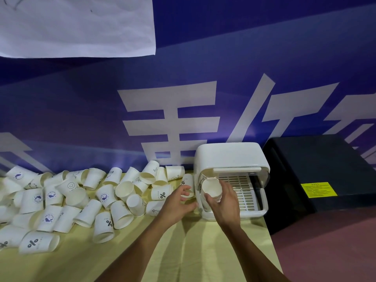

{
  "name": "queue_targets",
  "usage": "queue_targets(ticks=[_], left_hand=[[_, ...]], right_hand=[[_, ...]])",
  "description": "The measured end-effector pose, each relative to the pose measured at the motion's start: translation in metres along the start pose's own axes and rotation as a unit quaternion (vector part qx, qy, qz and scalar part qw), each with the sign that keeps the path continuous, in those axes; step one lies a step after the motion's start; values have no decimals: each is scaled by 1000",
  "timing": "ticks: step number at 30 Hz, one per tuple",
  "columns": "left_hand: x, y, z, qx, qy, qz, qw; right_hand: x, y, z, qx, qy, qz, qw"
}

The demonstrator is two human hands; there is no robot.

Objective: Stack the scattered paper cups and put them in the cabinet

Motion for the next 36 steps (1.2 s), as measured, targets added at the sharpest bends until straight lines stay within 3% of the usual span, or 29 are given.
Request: queue_targets(ticks=[6,10,15,22,29,36], left_hand=[[1,5,-4,4,4,4,1000],[-6,22,-18,28,19,4,999],[-38,59,-53,81,41,-15,996],[-111,125,-135,163,52,-63,983],[-204,153,-204,186,71,-131,971],[-264,143,-217,137,71,-184,971]], right_hand=[[-8,4,-7,10,32,-7,999],[-40,20,-11,41,29,-87,995],[-87,32,36,-28,6,-158,987],[-156,67,135,-131,-1,-195,972],[-183,100,221,-200,31,-119,972],[-179,105,277,-201,80,-41,976]])
Point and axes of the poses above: each hand's wrist, its own y-axis away from the middle knuckle, its own z-axis out of the palm, x = y × z, the point moved 9 cm from there along -y, towards the middle knuckle, and after that the axes turned 7 degrees about -x, right-handed, at the moved point
